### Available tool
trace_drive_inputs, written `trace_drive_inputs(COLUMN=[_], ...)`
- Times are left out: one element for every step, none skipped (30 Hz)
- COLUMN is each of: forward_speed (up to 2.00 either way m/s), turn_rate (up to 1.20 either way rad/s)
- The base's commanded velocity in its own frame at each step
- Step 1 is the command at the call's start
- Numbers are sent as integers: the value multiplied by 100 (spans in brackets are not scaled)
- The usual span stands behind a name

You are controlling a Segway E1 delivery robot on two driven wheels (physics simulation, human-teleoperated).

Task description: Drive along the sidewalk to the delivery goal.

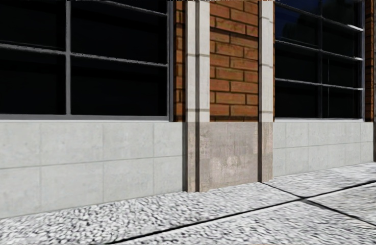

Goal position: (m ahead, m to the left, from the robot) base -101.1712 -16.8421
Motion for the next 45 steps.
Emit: trace_drive_inputs(forward_speed=[131, 135, 143, 143, 149, 152, 152, 156, 160, 162, 162, 163, 163, 163, 163, 163, 164, 164, 164, 164, 164, 164, 164, 164, 164, 164, 164, 164, 164, 164, 164, 164, 164, 164, 164, 164, 164, 164, 164, 164, 164, 200, 200, 200, 200], turn_rate=[-87, -87, -87, -87, -87, -87, -87, -86, -86, -86, -86, -86, -86, -86, -86, -86, -86, -86, -86, -90, -93, -94, -94, -94, -94, -94, -94, -94, -94, -94, -94, -94, -94, -94, -94, -94, -88, -4, -4, 0, 0, 0, 0, 0, 0])
